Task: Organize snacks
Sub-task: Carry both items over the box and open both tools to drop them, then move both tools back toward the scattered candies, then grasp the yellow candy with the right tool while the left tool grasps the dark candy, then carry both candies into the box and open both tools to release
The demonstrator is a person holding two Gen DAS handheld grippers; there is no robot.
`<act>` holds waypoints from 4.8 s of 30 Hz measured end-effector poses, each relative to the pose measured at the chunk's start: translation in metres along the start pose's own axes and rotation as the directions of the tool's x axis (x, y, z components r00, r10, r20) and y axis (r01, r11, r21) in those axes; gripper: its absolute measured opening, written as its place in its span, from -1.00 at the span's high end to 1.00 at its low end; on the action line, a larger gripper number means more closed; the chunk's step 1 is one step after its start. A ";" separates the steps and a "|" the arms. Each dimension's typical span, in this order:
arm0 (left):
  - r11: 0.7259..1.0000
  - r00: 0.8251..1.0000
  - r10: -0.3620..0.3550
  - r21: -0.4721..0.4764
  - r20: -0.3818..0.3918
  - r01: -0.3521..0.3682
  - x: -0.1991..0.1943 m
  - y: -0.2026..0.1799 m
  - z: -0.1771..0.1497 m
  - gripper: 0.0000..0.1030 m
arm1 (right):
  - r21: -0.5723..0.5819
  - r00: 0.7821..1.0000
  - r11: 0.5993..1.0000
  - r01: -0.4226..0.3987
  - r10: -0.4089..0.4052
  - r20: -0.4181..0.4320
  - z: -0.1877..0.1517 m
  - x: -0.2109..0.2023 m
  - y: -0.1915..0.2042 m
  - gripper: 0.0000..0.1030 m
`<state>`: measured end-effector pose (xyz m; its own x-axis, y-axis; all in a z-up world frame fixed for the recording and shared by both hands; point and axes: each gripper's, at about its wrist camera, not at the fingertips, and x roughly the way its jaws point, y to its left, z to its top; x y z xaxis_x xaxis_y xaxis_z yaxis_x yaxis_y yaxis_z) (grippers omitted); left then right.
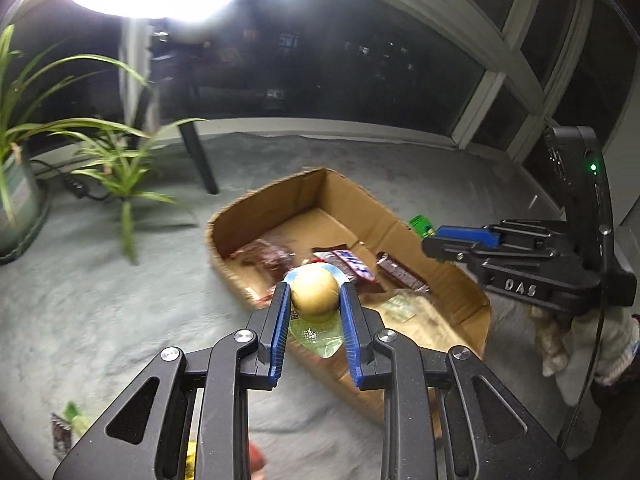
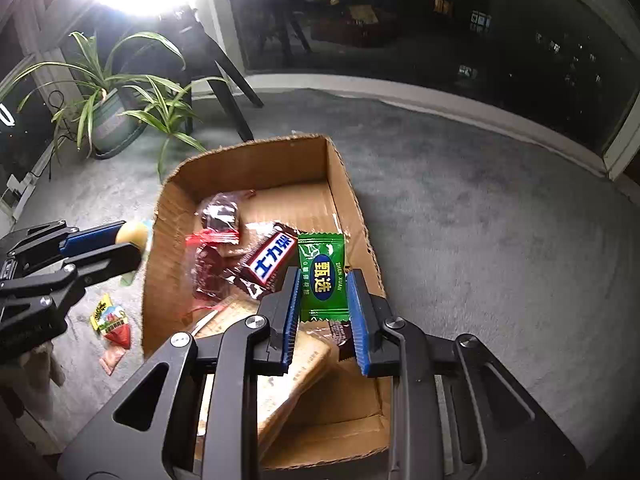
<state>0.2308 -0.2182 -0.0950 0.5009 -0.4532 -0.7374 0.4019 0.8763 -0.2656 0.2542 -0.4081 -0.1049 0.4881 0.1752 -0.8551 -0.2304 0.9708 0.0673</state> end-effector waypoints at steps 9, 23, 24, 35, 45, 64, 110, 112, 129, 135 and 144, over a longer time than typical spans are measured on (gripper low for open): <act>0.999 0.998 -0.003 0.034 -0.062 0.005 0.031 -0.024 -0.004 0.54 | 0.002 1.000 1.000 -0.002 0.002 -0.011 -0.006 0.006 -0.007 0.52; 1.000 1.000 0.005 0.018 -0.014 -0.005 0.001 -0.015 -0.002 0.30 | 0.037 0.999 0.999 0.013 -0.014 0.043 -0.006 -0.018 -0.002 0.21; 1.000 1.000 0.005 0.014 -0.009 -0.005 -0.004 -0.012 -0.003 0.30 | 0.037 0.999 0.999 0.011 -0.013 0.051 -0.006 -0.021 0.000 0.21; 0.995 0.993 0.089 -0.039 0.075 -0.087 -0.088 0.056 -0.031 0.30 | -0.015 0.989 0.998 -0.060 0.061 0.131 -0.006 -0.063 0.066 0.21; 0.971 0.980 0.191 -0.154 0.050 -0.181 -0.139 0.138 -0.082 0.30 | -0.088 0.973 0.975 -0.204 0.212 0.090 -0.008 -0.056 0.152 0.21; 0.962 0.978 0.196 -0.176 -0.078 -0.207 -0.124 0.199 -0.129 0.31 | -0.024 0.931 0.943 -0.331 0.323 -0.168 -0.042 0.036 0.236 0.20; 0.982 0.974 0.158 -0.072 -0.163 -0.172 -0.075 0.204 -0.130 0.31 | -0.053 0.939 0.988 -0.147 0.122 -0.322 -0.043 0.096 0.274 0.46; 0.982 0.973 0.168 -0.063 -0.159 -0.180 -0.072 0.203 -0.130 0.31 | -0.060 0.939 0.987 -0.146 0.119 -0.322 -0.043 0.097 0.273 0.50; 0.971 0.971 0.210 -0.089 -0.118 -0.221 -0.085 0.200 -0.127 0.54 | -0.038 0.950 0.978 -0.205 0.189 -0.250 -0.042 0.068 0.253 0.52; 0.976 0.980 0.191 -0.090 -0.063 -0.196 -0.100 0.185 -0.112 0.54 | -0.023 0.956 0.973 -0.228 0.219 -0.194 -0.036 0.037 0.233 0.52; 0.989 0.993 0.121 -0.082 0.005 -0.120 -0.104 0.141 -0.085 0.54 | 0.014 0.975 0.979 -0.205 0.205 -0.087 -0.019 -0.009 0.178 0.52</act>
<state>0.1702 -0.0337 -0.1083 0.5498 -0.3447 -0.7609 0.2747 0.9348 -0.2250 0.1928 -0.2400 -0.0950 0.3548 0.3556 -0.8647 -0.3141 0.9164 0.2480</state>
